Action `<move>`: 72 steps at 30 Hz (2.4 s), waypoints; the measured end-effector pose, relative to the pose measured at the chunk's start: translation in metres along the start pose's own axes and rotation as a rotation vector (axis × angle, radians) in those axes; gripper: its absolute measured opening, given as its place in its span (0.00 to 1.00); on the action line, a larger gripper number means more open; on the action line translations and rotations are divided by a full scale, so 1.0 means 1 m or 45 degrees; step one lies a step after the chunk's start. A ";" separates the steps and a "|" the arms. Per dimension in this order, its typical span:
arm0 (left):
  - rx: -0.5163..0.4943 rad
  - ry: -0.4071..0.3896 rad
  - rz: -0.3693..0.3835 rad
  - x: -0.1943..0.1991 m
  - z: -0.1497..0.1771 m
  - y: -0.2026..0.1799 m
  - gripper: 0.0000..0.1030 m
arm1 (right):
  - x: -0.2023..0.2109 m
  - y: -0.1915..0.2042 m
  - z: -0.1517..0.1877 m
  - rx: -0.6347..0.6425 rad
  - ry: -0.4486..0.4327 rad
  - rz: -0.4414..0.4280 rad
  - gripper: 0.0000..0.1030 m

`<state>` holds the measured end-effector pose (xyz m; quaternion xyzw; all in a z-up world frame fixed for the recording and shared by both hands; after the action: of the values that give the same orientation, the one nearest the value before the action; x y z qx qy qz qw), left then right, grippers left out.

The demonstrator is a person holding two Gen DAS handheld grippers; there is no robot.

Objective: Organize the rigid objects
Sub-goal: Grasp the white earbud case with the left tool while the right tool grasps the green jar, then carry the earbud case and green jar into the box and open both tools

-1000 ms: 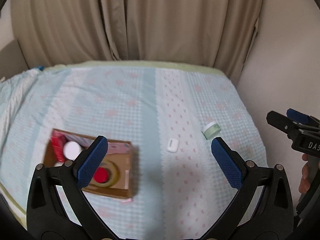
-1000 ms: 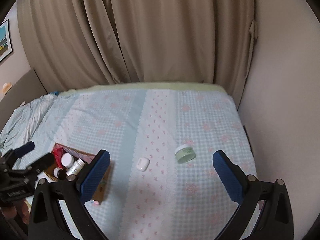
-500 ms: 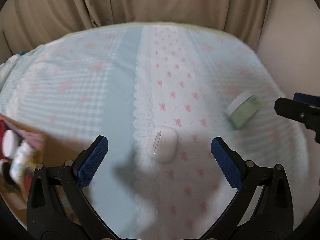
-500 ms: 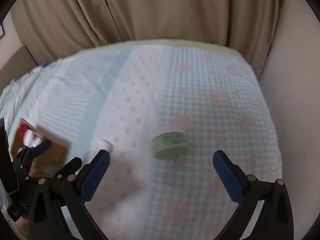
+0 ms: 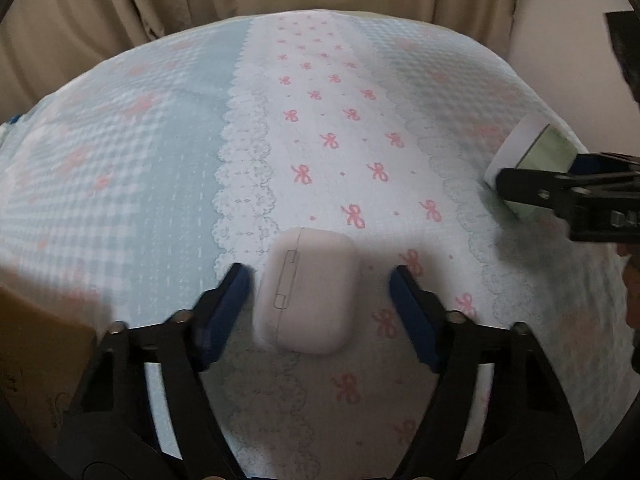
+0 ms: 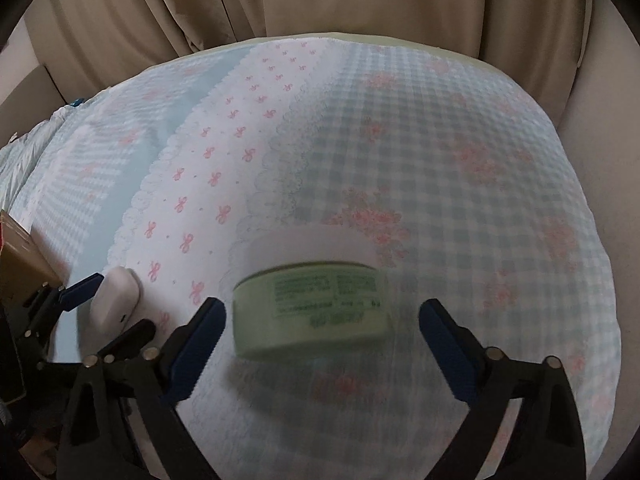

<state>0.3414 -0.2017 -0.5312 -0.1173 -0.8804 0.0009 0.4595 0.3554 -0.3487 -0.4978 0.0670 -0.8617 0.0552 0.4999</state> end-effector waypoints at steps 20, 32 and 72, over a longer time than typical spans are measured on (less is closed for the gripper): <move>-0.051 -0.084 0.041 0.030 -0.013 -0.010 0.41 | 0.014 0.009 -0.004 -0.038 -0.049 0.002 0.65; 0.024 -0.301 0.084 0.181 -0.072 -0.009 0.41 | 0.149 0.028 -0.040 -0.090 -0.202 0.010 0.64; -0.190 -0.049 0.154 0.378 0.007 0.290 0.41 | 0.264 0.360 -0.012 -0.392 0.050 -0.053 0.65</move>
<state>0.1875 0.1595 -0.2611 -0.2039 -0.8780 -0.0347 0.4316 0.1747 -0.0082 -0.2728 0.0065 -0.8484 -0.0867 0.5222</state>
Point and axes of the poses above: each gripper's, at about its wrist camera, not at the fingertips, and x roughly against the way its jaws point, y to its left, z to its underside, the point moved 4 cm from there along -x, roughly the way its jaws point, and after that the axes turned 5 degrees about z, right-handed, at the moved point
